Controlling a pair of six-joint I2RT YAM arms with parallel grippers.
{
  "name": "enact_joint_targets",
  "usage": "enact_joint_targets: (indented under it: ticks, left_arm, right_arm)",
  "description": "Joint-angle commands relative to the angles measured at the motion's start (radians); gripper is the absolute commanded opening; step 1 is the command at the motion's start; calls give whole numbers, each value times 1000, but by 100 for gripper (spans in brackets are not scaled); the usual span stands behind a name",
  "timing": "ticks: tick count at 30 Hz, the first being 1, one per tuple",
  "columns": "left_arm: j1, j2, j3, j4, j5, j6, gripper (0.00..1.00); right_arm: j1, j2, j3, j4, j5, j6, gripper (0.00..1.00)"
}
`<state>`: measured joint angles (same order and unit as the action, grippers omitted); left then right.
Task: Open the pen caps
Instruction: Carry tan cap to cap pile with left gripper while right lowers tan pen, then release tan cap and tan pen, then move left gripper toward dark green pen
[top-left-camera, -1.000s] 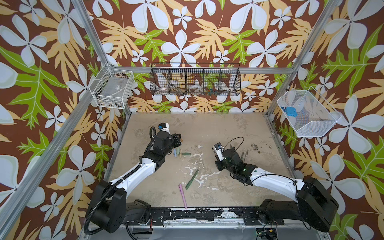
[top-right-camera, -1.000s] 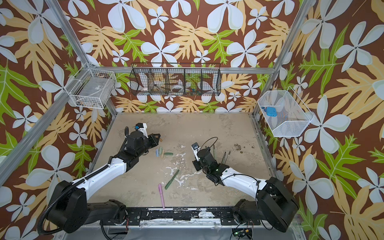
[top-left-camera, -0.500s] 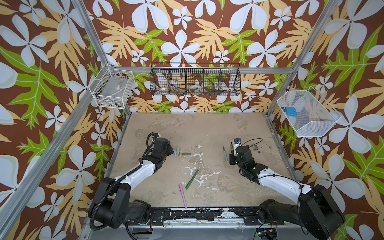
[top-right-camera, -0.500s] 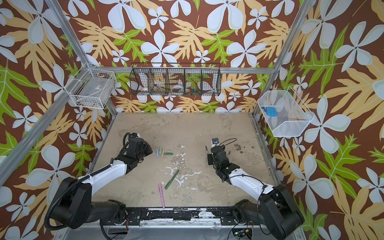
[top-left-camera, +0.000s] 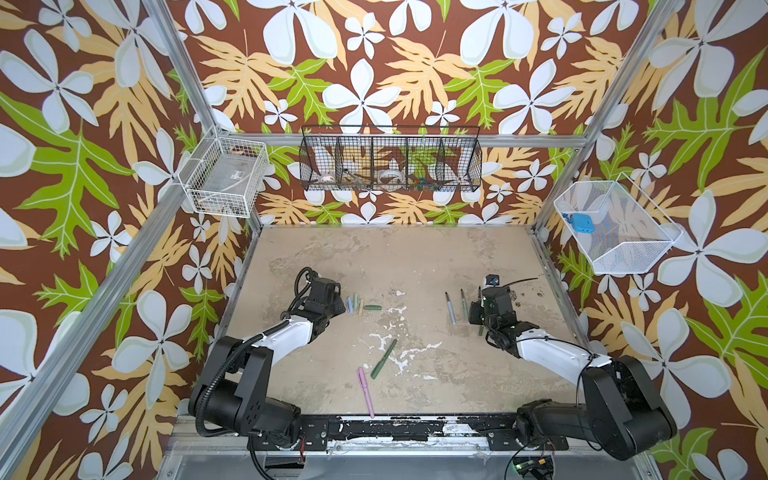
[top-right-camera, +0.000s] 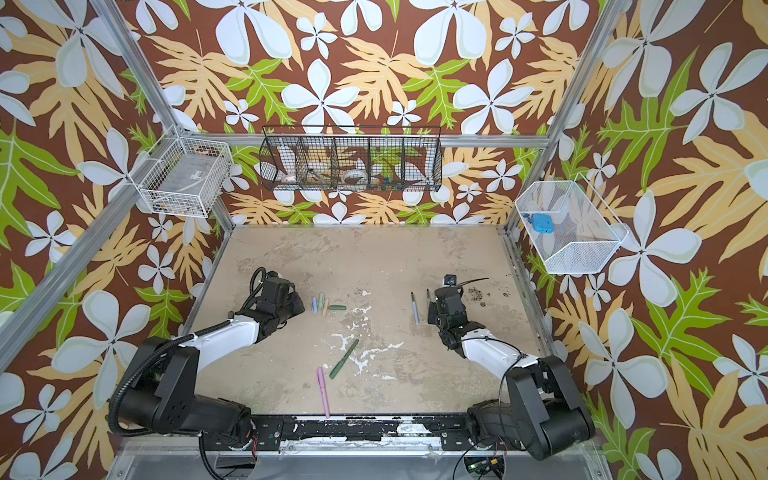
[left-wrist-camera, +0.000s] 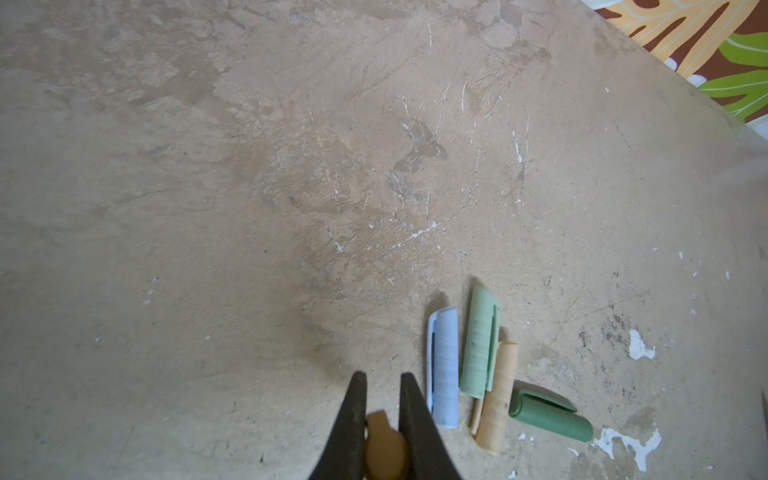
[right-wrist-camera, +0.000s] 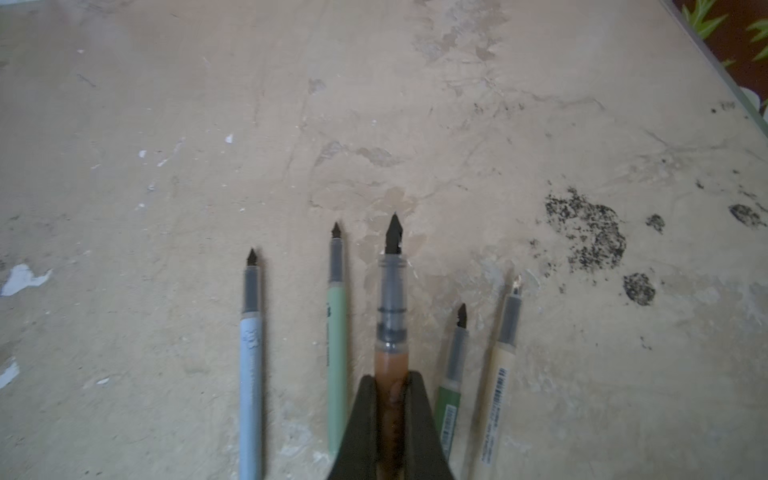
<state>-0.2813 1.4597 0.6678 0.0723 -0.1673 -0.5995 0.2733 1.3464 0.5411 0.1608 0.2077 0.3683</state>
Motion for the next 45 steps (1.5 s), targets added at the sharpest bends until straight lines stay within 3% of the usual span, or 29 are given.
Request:
enact_joint_targets:
  ticks: [1,20,25,29,36,41,45]
  left_arm:
    - [4,14,15,-35,22,22,0]
    - [4,104,33,-48,43,38,6]
    - [6,110,38,-50,44,41,13]
    - [5,105,37,-51,50,45,14]
    - [5,113,41,-52,56,52,31]
    - [7,115,44,-54,62,55,37]
    - [6,90,34,-45,74,55,41]
  right_arm:
    - [-22,33,16,16,-87,36,0]
    - [-52,183,84,-16,-136,79,0]
    - [-57,213,96,-20,-147,80,1]
    - [-60,218,96,-17,-152,78,6]
    - [-64,211,94,-15,-163,77,18]
    - [-63,164,75,9,-185,68,27]
    - [-63,101,49,32,-185,64,27]
